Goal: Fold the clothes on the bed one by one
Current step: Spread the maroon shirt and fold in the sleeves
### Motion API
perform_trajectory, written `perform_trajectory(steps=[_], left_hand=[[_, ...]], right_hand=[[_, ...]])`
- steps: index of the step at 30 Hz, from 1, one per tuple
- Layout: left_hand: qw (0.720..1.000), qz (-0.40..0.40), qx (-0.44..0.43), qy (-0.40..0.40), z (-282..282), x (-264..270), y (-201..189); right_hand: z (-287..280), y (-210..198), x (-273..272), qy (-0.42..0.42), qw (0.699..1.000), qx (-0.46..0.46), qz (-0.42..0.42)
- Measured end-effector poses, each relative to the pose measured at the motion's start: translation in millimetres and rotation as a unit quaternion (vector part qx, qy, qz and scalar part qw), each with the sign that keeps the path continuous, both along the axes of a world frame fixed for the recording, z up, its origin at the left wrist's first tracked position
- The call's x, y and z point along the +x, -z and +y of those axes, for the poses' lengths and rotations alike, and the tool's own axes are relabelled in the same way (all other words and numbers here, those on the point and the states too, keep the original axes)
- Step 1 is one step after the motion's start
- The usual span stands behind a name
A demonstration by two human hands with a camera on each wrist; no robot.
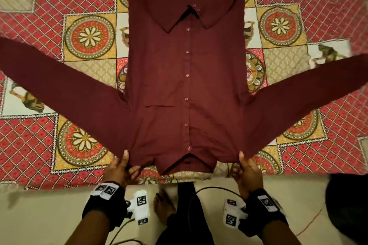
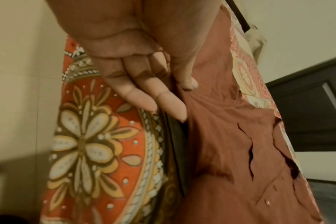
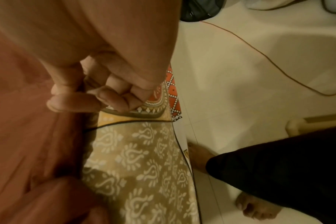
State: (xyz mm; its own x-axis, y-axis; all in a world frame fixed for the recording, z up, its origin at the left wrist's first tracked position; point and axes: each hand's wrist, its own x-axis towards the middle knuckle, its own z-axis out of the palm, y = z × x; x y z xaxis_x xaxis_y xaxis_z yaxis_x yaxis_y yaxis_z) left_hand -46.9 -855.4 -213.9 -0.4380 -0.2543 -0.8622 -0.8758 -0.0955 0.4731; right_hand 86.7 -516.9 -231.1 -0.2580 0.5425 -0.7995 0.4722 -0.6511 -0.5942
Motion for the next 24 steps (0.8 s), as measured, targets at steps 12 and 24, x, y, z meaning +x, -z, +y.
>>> perform_trajectory(steps=[12, 24], left_hand=[[0.732, 0.330, -0.207, 0.559, 122.6, 14.7, -66.9], [0.635, 0.363, -0.204, 0.651, 357.2, 11.8, 4.4]], right_hand=[[119.8, -11.5, 6.6, 0.061, 0.997, 0.044, 0.017], [371.8, -20.7, -102.3, 0.099, 0.991, 0.082, 0.039]])
